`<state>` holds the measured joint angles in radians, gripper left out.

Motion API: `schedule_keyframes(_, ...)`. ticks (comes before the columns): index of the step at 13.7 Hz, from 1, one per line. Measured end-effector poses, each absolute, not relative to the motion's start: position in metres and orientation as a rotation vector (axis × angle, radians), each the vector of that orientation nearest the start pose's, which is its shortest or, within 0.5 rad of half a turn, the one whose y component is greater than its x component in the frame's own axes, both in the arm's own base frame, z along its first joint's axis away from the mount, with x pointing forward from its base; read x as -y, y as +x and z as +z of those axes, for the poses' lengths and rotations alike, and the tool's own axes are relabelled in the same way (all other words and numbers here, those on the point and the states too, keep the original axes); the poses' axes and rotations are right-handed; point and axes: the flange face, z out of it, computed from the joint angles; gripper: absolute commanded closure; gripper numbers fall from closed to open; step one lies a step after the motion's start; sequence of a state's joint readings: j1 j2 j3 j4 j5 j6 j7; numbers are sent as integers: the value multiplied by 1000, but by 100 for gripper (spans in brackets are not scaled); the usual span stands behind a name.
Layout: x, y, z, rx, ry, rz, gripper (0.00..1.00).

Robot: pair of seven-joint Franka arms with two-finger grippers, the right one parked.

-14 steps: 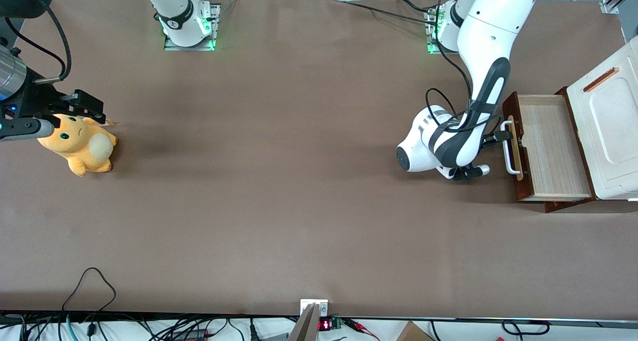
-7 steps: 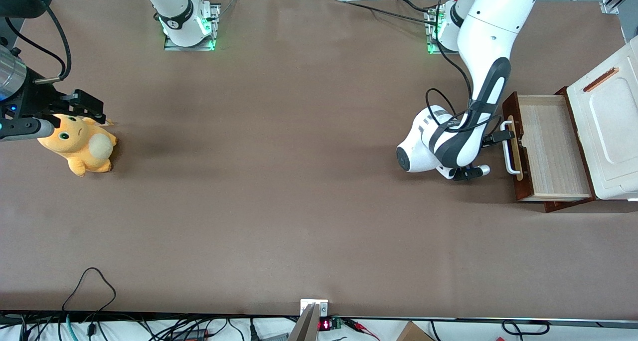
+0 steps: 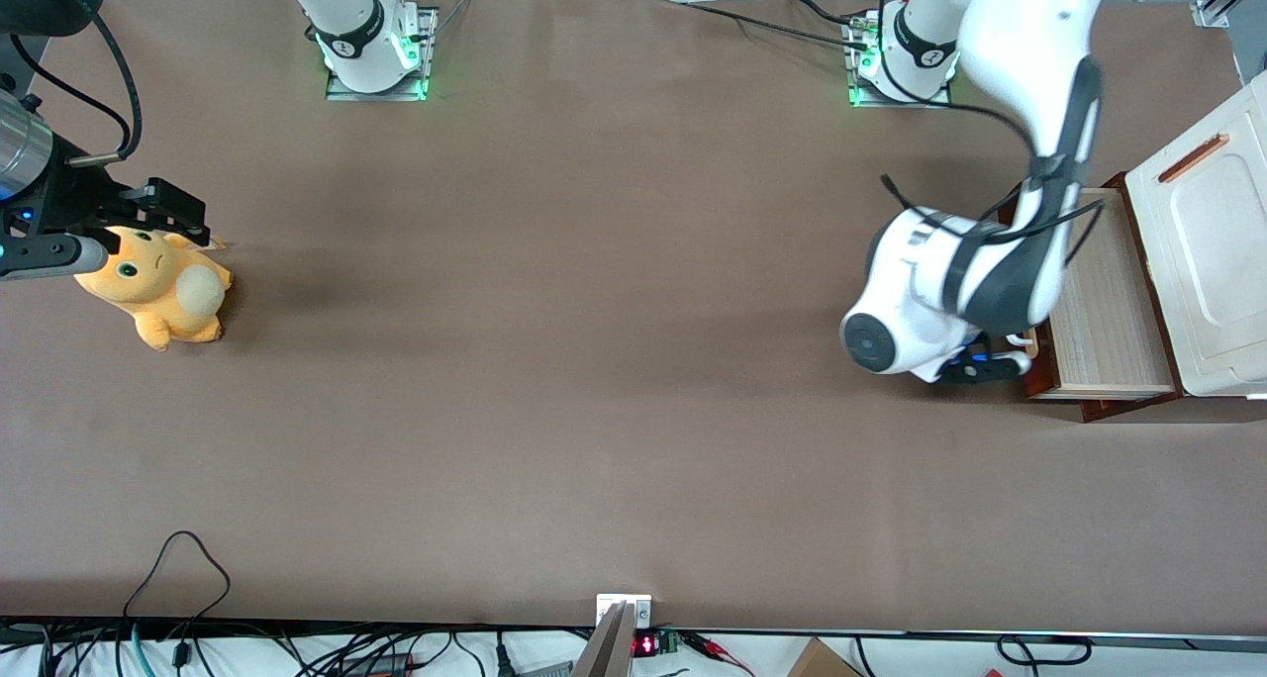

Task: Open lower drawer with left arm only
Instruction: 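Open the left gripper and lift it away from the handle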

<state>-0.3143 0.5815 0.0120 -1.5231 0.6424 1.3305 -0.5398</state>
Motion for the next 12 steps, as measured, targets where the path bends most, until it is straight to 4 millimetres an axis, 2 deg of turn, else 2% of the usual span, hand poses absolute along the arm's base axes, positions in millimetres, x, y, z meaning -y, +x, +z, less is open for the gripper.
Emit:
schedule_keyframes(3,89,621,371,76,-2313,498,0)
schedule_keyframes(6,45,623,423,34,-2495,505,0)
schedule_keyframes(8,19,622,446,68,-2616,491,0)
schedule_keyframes(12,-11,622,484,178,-2877,425,0)
